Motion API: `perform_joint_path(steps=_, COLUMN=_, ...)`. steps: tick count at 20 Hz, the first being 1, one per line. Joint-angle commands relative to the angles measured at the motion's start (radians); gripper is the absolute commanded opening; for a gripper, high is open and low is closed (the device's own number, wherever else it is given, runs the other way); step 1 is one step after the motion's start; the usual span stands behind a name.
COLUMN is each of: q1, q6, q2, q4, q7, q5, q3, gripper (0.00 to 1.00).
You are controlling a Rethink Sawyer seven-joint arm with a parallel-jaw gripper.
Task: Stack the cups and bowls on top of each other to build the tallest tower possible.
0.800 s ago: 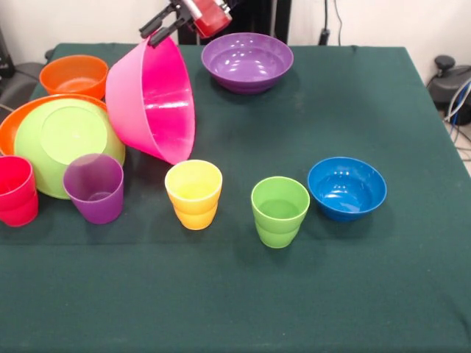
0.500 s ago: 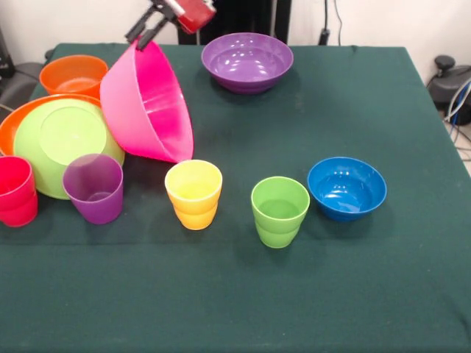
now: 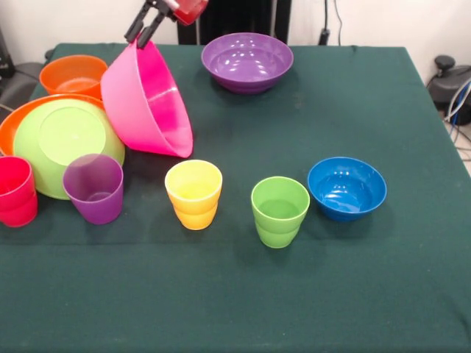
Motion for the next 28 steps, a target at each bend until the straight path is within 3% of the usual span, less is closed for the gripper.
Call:
perform_joint_path(steps=1, q1=0.049, q6=0.061, q2=0.060, q4=0.037, q7=0.255, q5=-0.020, q3=0.239, gripper=0.00)
perform_joint_path(steps=5, q1=0.068, q6=0.089, q2=0.061, q4=0.031, q7=0.228, q5=0.027, q3=0.247, gripper=0.00)
perform_joint_path(steps=21, q1=0.090, q6=0.175, q2=0.150, q4=-0.027, q7=0.238, q5=0.086, q3=0.333, gripper=0.00)
perform_joint_path(steps=25, q1=0.081, q6=0.183, q2=0.164, q4=-0.041, q7=0.249, q5=0.121, q3=0.349, gripper=0.00)
perform_joint_path(steps=28, q1=0.088, q6=0.218, q2=0.190, q4=-0.075, q7=0.230, q5=0.192, q3=0.347, gripper=0.00)
